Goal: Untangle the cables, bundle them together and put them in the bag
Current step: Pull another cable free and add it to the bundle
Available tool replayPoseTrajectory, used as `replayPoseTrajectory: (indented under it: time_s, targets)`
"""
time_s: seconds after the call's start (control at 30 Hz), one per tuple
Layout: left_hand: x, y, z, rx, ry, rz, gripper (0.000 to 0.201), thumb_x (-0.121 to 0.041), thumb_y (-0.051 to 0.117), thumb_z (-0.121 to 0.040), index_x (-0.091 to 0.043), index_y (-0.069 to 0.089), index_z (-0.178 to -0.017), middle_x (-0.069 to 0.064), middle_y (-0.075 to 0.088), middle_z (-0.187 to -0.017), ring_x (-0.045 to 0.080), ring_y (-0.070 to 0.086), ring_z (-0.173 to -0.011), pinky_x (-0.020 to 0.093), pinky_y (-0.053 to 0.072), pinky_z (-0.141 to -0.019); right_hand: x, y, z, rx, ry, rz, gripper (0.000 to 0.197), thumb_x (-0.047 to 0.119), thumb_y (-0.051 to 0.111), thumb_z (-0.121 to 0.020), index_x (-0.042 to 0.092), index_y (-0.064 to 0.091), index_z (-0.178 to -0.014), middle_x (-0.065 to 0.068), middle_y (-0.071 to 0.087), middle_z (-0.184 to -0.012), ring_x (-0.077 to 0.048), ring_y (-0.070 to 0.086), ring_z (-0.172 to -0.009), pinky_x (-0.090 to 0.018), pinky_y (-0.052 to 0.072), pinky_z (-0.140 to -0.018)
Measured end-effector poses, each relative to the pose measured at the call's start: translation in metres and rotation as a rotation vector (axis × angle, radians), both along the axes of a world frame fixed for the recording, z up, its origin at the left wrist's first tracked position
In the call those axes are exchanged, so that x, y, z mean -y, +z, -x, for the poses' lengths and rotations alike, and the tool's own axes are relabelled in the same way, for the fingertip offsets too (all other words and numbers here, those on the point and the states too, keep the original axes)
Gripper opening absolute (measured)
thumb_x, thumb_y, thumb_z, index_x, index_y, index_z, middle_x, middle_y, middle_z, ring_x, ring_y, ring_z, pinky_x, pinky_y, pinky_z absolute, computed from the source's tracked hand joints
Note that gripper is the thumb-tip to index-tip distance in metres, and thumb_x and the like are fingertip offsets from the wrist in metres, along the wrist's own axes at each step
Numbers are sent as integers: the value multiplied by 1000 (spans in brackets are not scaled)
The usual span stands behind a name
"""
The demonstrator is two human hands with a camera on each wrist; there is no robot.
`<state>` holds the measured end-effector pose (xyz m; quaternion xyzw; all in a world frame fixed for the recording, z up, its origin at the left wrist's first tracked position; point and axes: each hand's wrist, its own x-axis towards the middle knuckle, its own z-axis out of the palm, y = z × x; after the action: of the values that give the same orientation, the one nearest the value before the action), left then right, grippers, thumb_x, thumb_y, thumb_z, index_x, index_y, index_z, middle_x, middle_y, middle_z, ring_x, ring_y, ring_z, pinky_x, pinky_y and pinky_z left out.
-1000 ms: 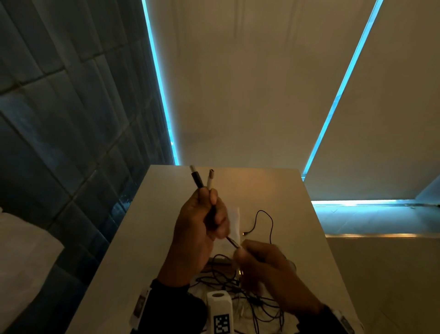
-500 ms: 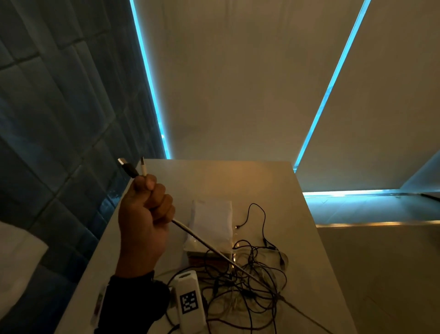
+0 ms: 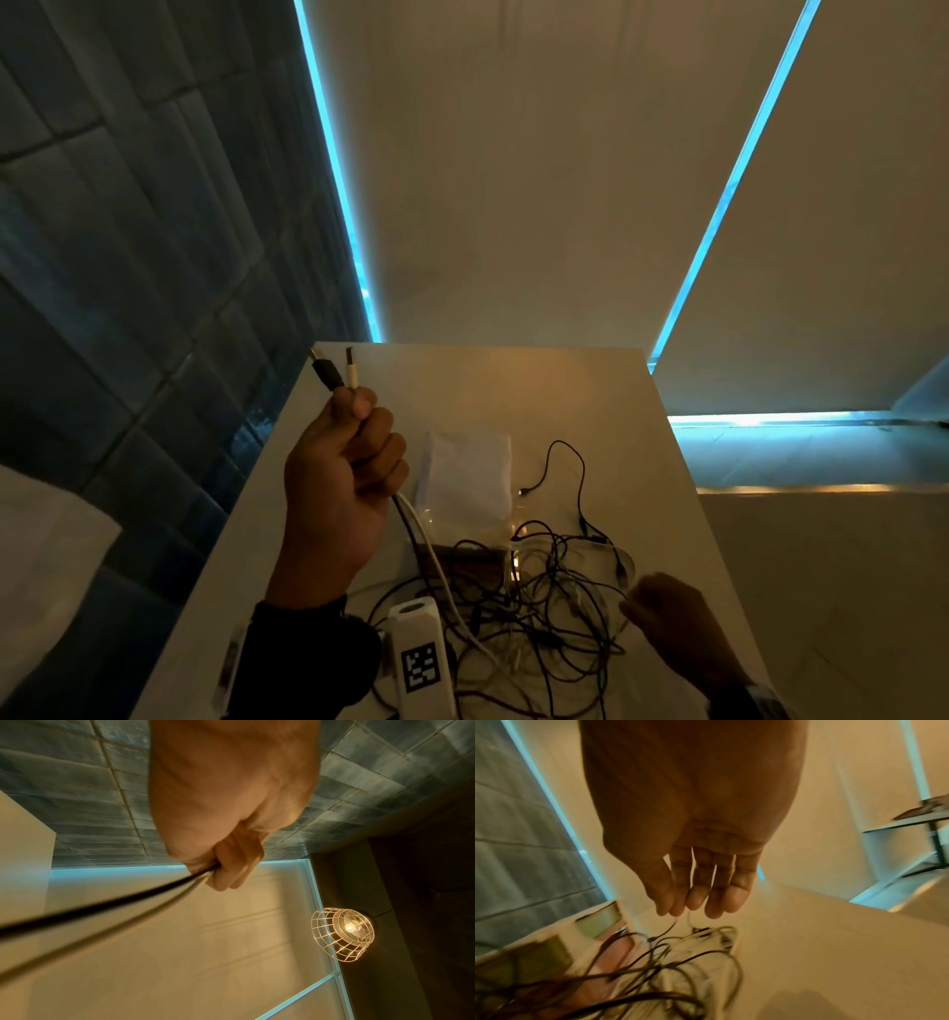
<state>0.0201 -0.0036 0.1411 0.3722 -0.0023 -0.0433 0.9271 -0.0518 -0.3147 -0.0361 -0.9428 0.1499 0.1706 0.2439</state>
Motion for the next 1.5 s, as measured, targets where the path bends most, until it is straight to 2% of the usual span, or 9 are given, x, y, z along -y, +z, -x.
replayPoseTrajectory:
  time_s: [0.1, 0.37, 0.5, 0.7, 0.83, 1.0, 1.23, 1.37, 1.5]
  targets:
    - [1, 1, 2, 5, -2, -10, 28, -26, 38, -92, -19, 48, -66, -9, 28, -46, 2, 21, -35, 19, 16, -35, -14, -34, -32, -19, 83, -4, 18, 39, 59, -87, 22, 61, -81, 1, 61, -95, -14, 60, -83, -29, 48, -73]
    - [4, 1, 4, -7, -23, -19, 30, -28, 35, -94, -17, 45, -68, -9, 28, -46, 2, 22, -34, 17, 18, -34, -44, -68, -48, -178, 116, 38, 29, 47, 53, -89, 20, 51, -99, -6, 57, -120, -24, 54, -110, -28, 38, -72]
    - [6, 2, 6, -1, -27, -31, 28, -29, 36, -93, -16, 45, -69, -8, 28, -47, 3, 21, -35, 18, 17, -35, -45, -76, -51, -161, 82, 44, 23, 44, 54, -86, 25, 43, -80, -7, 60, -116, -25, 57, -108, -28, 39, -72]
    - [9, 1, 9, 13, -45, -42, 28, -29, 36, -93, -16, 45, -69, -7, 28, -47, 3, 21, -35, 17, 15, -36, -45, -89, -54, -113, 70, 89, 39, 41, 51, -90, 14, 50, -118, -7, 56, -123, -26, 57, -111, -32, 45, -80]
    - [6, 2, 11, 26, -32, -74, 27, -30, 37, -93, -15, 44, -71, -7, 28, -48, 3, 20, -36, 18, 14, -37, -42, -90, -55, -123, 57, 45, 27, 35, 55, -89, 15, 49, -105, -9, 57, -118, -27, 57, -108, -31, 44, -77]
    - [2, -1, 12, 16, 35, -174, 27, -31, 39, -92, -14, 44, -73, -5, 31, -53, 4, 23, -38, 20, 17, -39, -31, -56, -60, 173, -57, -39, 28, 26, 61, -84, 19, 40, -68, -4, 56, -77, -26, 54, -73, -37, 46, -65]
    - [18, -6, 11, -43, 22, -320, 31, -25, 32, -101, -12, 47, -77, -6, 29, -53, 5, 21, -40, 21, 16, -41, -34, 48, -80, 606, -55, -353, 11, 13, 68, -84, 16, 63, -76, 3, 66, -72, -12, 62, -71, -18, 44, -62]
    - [28, -10, 9, -40, 4, -380, 30, -24, 33, -101, -10, 50, -81, -6, 30, -51, 6, 20, -41, 21, 16, -40, -55, 95, -84, 646, -42, -731, 8, 16, 60, -92, 9, 63, -89, -7, 72, -82, -19, 68, -80, -29, 54, -74]
    - [39, -11, 11, -2, -17, -478, 26, -24, 37, -101, -6, 54, -92, -7, 31, -50, 7, 22, -42, 21, 19, -40, -84, 139, -76, 656, 64, -1002, 16, 10, 51, -96, -4, 54, -90, -21, 61, -72, -31, 63, -61, -34, 57, -60]
